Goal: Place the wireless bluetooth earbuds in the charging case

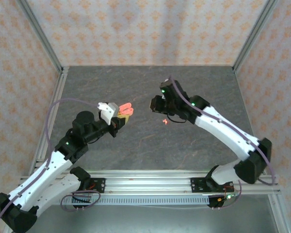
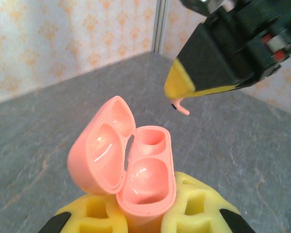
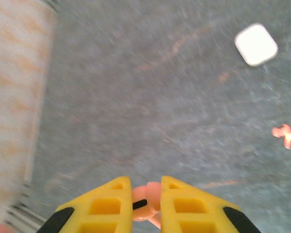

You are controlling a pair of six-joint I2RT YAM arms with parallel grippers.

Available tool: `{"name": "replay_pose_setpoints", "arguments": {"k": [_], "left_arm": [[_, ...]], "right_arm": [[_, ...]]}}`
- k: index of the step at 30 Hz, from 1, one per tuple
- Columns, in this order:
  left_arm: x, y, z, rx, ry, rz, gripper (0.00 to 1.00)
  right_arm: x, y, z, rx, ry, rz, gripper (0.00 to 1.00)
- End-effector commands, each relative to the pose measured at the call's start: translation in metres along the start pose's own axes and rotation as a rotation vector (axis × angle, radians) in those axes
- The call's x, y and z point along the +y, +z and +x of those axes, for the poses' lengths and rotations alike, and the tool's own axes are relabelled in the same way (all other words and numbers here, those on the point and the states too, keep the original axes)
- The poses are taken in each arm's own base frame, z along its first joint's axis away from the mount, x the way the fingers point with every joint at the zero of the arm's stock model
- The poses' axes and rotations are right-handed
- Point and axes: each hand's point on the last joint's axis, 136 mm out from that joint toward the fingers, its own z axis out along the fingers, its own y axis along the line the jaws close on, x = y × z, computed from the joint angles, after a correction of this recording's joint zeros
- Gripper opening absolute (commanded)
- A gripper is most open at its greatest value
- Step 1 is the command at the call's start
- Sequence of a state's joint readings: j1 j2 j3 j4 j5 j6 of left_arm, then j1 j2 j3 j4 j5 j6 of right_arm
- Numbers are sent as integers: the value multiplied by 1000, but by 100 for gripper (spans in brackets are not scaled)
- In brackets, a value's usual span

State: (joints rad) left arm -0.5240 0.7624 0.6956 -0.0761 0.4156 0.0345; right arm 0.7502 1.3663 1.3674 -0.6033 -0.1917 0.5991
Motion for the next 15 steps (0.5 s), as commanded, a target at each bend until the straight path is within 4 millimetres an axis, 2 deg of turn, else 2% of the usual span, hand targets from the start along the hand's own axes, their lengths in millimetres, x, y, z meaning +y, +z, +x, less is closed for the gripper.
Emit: {"name": "replay_pose_setpoints", "arguments": {"k": [1,9,15], "left_arm": [[-8,2,-46,-127,52,38,0],[-4,23,-68,-183,53,39,0],[-5,29,-76,-197,42,54,0]], "right_arm": [[31,-25,-34,-188,117,-155,16],[83,-66,-47,-282,153,-379,16],[117,-72,-42,-277,148,-539,16]]}}
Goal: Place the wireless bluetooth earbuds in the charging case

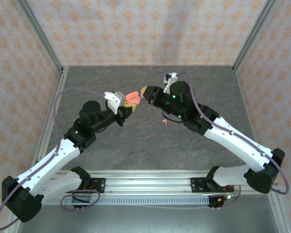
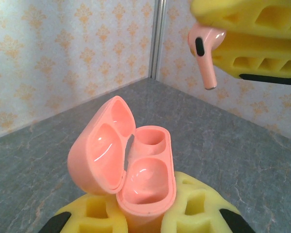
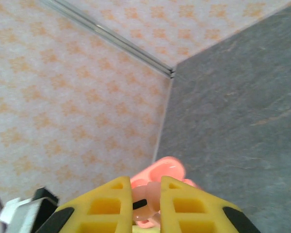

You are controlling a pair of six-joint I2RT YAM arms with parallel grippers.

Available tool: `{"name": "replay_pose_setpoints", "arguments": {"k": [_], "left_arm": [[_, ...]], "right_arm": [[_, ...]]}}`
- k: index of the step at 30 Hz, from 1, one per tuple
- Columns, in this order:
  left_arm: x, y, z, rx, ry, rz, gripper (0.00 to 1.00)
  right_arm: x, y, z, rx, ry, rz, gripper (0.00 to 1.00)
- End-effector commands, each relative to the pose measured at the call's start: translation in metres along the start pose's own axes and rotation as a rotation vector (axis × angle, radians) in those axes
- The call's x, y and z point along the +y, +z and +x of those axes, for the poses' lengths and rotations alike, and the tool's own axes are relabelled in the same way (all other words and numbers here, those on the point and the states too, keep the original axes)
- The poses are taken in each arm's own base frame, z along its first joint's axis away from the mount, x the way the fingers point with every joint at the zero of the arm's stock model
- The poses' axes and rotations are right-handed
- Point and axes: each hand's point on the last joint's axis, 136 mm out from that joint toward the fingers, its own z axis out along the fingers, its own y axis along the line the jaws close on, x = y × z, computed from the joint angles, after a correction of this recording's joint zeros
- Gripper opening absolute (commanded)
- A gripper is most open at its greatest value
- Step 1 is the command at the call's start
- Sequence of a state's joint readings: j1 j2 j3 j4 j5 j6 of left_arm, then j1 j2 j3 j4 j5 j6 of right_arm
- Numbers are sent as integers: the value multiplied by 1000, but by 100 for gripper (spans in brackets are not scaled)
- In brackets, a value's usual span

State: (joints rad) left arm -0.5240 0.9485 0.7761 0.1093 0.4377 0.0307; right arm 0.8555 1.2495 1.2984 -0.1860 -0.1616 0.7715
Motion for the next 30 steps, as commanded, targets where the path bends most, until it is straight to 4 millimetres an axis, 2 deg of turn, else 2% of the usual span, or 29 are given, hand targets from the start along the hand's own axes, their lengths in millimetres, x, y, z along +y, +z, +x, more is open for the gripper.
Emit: {"name": "replay_pose_setpoints", "arguments": {"k": [1,12,30], "left_arm": [[-8,-4,-43,-122,26,28,0],[-8,-6,-45,-127,17,24,0],[-8,-8,-51,-141,23,22,0]], "right_arm": [[33,-3,-5,-34,26,-147,16],[44,19,16,-4,-19,-247,16],[18,33,35,22,-142,-133,16]]}}
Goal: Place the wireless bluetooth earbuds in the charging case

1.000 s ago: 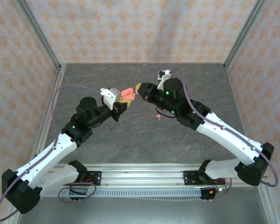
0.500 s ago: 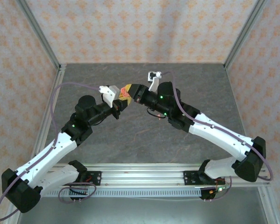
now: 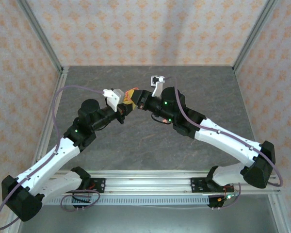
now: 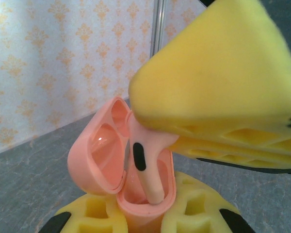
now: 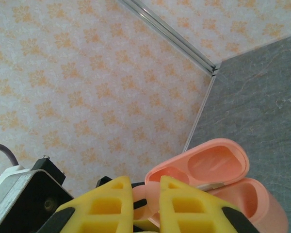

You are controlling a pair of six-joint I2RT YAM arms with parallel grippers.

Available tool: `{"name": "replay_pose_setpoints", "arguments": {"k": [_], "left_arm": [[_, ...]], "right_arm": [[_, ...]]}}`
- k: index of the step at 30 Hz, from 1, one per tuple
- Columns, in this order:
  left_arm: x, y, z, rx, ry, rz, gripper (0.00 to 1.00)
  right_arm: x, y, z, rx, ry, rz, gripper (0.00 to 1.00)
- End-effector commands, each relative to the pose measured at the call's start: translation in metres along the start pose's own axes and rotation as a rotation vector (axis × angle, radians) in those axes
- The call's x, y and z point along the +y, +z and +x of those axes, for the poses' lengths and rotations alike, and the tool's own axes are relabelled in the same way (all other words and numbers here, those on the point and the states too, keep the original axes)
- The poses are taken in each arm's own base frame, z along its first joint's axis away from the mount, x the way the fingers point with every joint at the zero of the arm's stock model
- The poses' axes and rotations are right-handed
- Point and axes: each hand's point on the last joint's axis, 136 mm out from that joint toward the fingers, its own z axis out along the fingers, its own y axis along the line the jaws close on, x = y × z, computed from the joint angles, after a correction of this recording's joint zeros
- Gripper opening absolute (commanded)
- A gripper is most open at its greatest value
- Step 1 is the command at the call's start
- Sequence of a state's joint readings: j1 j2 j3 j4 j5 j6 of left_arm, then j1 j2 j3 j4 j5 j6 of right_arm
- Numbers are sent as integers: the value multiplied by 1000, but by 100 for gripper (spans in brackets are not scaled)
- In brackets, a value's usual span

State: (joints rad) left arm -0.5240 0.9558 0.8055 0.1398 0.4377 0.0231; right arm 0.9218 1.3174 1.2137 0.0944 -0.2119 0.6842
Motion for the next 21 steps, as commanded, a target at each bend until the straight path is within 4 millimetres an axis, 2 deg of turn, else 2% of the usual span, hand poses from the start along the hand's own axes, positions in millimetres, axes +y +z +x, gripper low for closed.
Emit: {"name": "replay_pose_setpoints", "arguments": {"k": [1,10,21], "left_arm": [[-7,-6,-33,-94,17,21,0],[-8,-7,-35,-103,23,23,0],[-8,-8,-38,-109,31,24,0]], "right_arm": [[-11,4,7,12,-48,52,16],[-27,8,16,38,-89,128,16],[-32,8,21,64,-100,162,26]]}}
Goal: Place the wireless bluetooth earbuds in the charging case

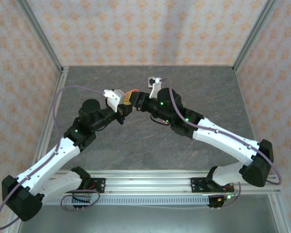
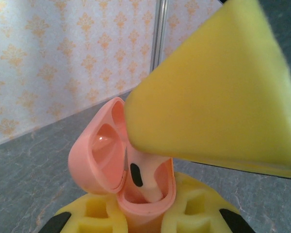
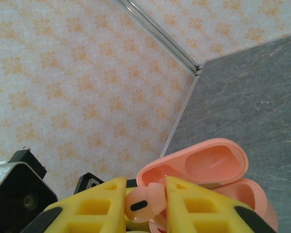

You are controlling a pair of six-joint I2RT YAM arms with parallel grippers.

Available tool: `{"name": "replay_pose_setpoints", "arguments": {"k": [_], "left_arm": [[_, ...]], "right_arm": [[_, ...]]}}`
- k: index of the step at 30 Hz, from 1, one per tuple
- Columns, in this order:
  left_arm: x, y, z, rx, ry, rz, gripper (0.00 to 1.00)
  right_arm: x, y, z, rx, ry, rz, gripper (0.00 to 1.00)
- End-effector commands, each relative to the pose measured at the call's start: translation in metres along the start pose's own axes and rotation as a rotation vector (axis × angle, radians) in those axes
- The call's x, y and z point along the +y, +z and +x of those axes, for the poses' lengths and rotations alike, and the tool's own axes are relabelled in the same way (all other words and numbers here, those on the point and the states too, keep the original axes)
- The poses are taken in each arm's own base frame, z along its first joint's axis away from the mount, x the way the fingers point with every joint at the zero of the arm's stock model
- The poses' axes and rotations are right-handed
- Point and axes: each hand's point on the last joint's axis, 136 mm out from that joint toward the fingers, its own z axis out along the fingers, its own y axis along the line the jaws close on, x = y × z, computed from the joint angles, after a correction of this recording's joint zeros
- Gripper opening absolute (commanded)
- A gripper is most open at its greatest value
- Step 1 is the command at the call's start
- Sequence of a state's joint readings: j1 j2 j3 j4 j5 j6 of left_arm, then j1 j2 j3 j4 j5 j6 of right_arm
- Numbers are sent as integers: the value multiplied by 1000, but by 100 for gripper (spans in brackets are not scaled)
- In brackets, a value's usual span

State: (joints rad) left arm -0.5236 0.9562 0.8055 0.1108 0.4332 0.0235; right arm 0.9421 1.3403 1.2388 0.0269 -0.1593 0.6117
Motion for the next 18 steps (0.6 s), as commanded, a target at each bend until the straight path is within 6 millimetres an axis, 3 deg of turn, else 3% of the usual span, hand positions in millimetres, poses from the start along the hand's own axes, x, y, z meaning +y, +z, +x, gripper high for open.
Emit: {"name": "replay_pose_setpoints", "arguments": {"k": [1,18], "left_arm": [[-10,-10,-45,-138,38,30,0],[-10,-14,-42,-133,40,27,0]], "right_arm": [[-21,4,14,48,-27,94,27],[-28,5,21,94,-13,147,33]]}}
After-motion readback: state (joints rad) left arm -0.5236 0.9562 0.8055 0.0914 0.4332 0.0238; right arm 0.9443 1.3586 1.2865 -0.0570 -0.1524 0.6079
